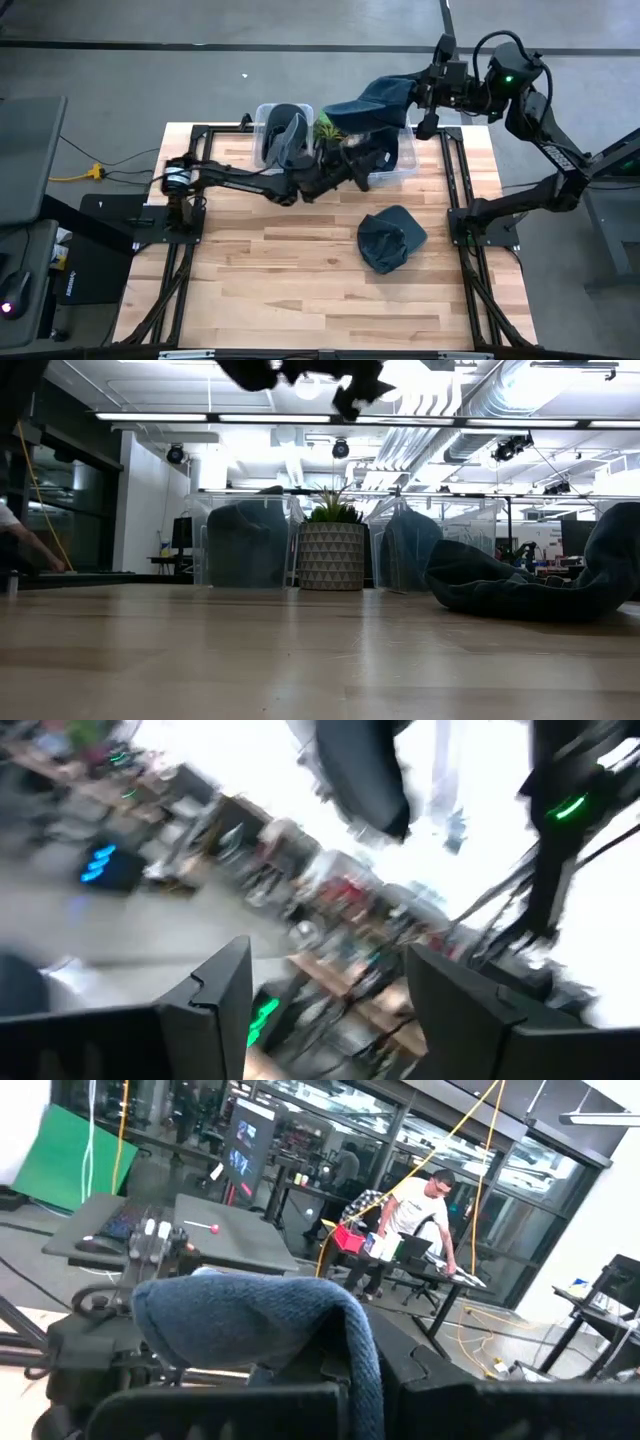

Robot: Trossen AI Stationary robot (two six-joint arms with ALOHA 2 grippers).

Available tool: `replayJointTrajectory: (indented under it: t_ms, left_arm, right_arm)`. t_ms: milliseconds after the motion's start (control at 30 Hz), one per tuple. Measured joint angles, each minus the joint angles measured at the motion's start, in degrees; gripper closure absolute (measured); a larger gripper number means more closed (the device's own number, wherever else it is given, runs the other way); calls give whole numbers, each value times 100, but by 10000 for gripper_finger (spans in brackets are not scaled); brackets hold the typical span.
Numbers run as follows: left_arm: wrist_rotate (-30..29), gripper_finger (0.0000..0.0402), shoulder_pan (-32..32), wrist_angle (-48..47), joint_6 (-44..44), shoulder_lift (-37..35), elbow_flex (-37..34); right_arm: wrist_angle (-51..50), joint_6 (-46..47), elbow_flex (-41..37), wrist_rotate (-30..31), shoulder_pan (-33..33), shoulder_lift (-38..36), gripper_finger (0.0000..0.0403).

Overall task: Pick & Place hat
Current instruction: Put the left blue cap into the right transparent bin

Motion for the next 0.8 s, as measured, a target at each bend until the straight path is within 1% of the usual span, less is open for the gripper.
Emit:
replayJointTrajectory:
  t_ms: [67,133,200,267,367,433,600,667,800]
  left_arm:
    - [-25,195,36,94,28,106,87]
    - [74,195,46,137,73,187,202]
    - [98,195,103,362,88,422,507]
    - [169,195,125,360,116,536,631]
    - [464,195,185,334,278,610,909]
    - [494,195,248,522,300,720,1158]
    - [734,195,309,369,551,834,1510]
    - [727,195,346,310,572,821,1669]
    - [773,195,420,291,626,908,1754]
  right_arm:
    - [-12,5,38,-5,0,19,403]
    - [-37,21,41,-58,0,41,403]
    - [-58,87,41,-107,3,48,403]
    - [-156,81,41,-116,3,47,403]
    - [-249,79,41,-128,5,48,403]
    - [-269,78,42,-126,4,48,403]
    - [-330,59,43,-117,5,48,403]
    - [-340,59,43,-114,5,47,403]
    - [-464,59,43,-143,3,46,403]
